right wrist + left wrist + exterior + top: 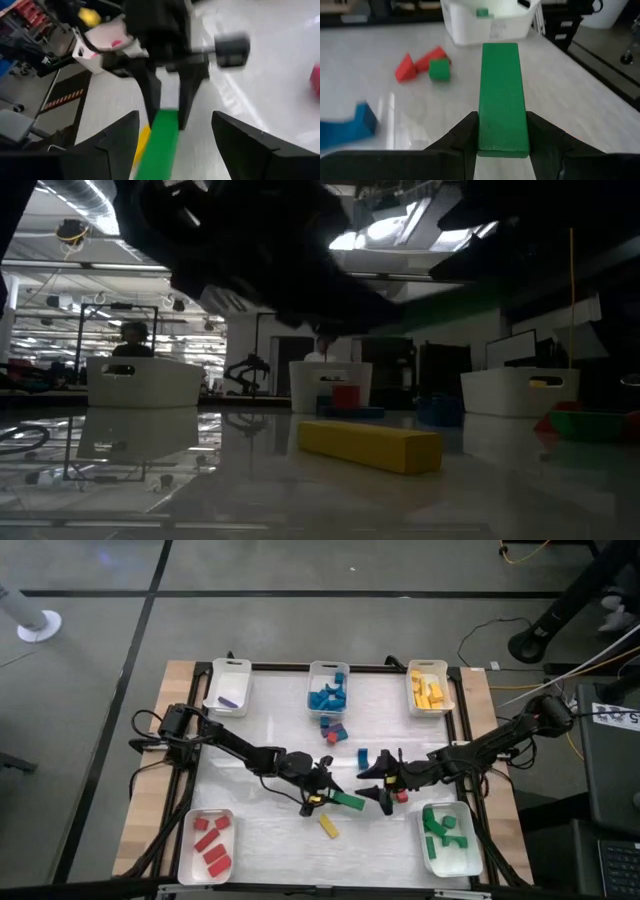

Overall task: Sort blocks
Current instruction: Put the green block into the bottom right white bin

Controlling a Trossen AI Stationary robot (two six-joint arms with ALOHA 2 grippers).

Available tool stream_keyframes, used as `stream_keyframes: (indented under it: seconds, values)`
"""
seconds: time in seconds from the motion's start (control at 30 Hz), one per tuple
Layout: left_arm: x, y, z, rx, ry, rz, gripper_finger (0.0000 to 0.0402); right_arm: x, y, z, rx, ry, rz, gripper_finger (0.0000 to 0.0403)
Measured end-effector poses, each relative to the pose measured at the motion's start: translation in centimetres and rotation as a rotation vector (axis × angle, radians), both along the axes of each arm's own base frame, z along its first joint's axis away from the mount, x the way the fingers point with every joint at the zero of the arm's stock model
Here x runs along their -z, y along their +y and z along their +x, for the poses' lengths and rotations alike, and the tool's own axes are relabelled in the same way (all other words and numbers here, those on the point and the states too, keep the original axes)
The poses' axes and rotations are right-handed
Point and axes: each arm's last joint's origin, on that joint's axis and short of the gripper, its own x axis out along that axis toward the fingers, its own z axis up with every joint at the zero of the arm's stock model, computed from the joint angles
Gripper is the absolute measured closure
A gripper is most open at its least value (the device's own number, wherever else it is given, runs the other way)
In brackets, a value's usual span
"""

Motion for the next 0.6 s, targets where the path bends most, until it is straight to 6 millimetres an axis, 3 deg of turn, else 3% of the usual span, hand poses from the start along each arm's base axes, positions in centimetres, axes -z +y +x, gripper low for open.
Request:
stream_keyframes:
  seconds: [0.4, 0.6]
  values:
    - [-2.4, -0.1, 1.6, -0.013, -0.131, 0.145, 0.0278, 0.0, 0.3, 0.5, 0.118, 0.007, 0.396, 0.0155]
    - [-3.2, -0.4, 2.1, -0.011, -0.159, 0.144, 0.0278, 0.0, 0.3, 0.5, 0.152, 0.017, 0.473, 0.0155]
